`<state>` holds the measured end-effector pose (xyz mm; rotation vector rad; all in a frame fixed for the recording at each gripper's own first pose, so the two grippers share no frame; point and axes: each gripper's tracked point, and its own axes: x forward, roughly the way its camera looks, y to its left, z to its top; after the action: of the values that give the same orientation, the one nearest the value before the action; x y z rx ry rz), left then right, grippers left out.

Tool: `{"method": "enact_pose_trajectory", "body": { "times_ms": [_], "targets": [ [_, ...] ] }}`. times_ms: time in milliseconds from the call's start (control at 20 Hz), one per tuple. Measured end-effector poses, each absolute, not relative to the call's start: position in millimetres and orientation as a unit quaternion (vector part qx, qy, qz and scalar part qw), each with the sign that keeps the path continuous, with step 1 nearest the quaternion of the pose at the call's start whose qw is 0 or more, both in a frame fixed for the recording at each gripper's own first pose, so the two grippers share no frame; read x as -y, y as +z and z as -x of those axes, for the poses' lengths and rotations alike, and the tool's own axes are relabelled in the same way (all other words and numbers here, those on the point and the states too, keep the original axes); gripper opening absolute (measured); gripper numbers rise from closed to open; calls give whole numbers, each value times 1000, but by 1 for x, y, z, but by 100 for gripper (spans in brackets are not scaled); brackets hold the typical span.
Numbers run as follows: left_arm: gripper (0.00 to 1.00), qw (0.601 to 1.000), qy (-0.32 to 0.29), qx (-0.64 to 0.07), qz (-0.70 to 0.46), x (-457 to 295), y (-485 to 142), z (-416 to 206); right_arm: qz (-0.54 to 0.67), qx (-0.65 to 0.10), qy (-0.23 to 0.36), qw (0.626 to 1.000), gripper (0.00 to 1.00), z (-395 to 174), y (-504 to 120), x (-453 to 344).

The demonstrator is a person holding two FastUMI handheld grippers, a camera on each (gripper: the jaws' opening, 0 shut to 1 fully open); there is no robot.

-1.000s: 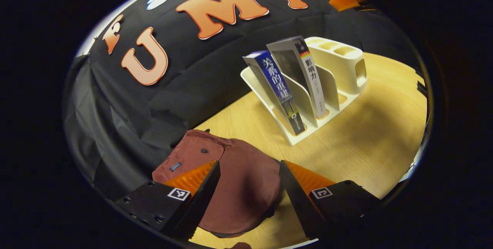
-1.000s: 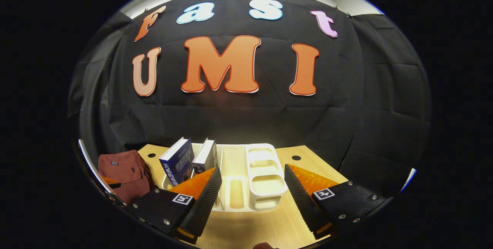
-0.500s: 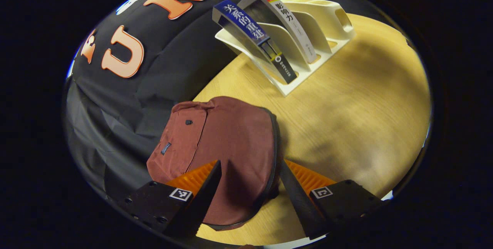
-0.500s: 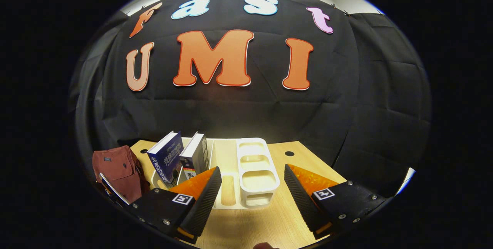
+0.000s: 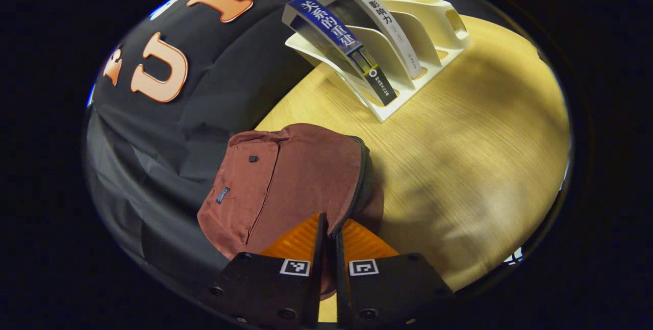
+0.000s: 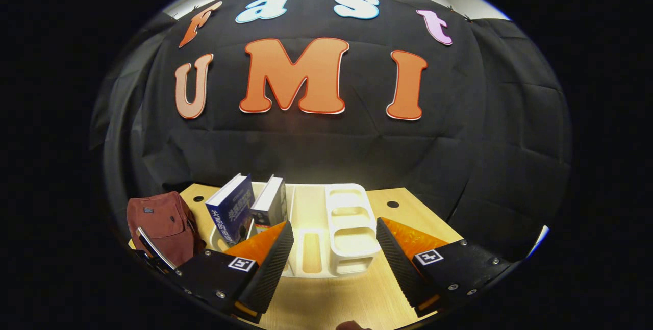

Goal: Open the schoolbag, grab two books from the bookshelf and put them into the schoolbag.

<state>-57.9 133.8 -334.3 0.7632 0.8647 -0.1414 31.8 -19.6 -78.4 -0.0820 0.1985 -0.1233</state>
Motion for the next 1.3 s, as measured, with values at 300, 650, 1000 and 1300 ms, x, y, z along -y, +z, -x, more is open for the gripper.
{"method": "enact_pose_trajectory", "body": {
  "times_ms": [300, 650, 1000, 1300],
  "targets": [
    [8, 845, -104, -404, -335, -138, -298, 48, 59, -93, -18, 994, 97, -52, -51, -25],
    [7, 863, -117, -358, -337, -163, -226, 13, 90, -137, 19, 986, 97, -81, -39, -78],
    [7, 873, -136, -323, -340, -203, -177, -21, 143, -201, 36, 968, 97, -111, -36, -120],
    [7, 882, -168, -313, -310, -220, -147, -38, 138, -289, 43, 946, 97, -134, -42, -142]
  ]
}}
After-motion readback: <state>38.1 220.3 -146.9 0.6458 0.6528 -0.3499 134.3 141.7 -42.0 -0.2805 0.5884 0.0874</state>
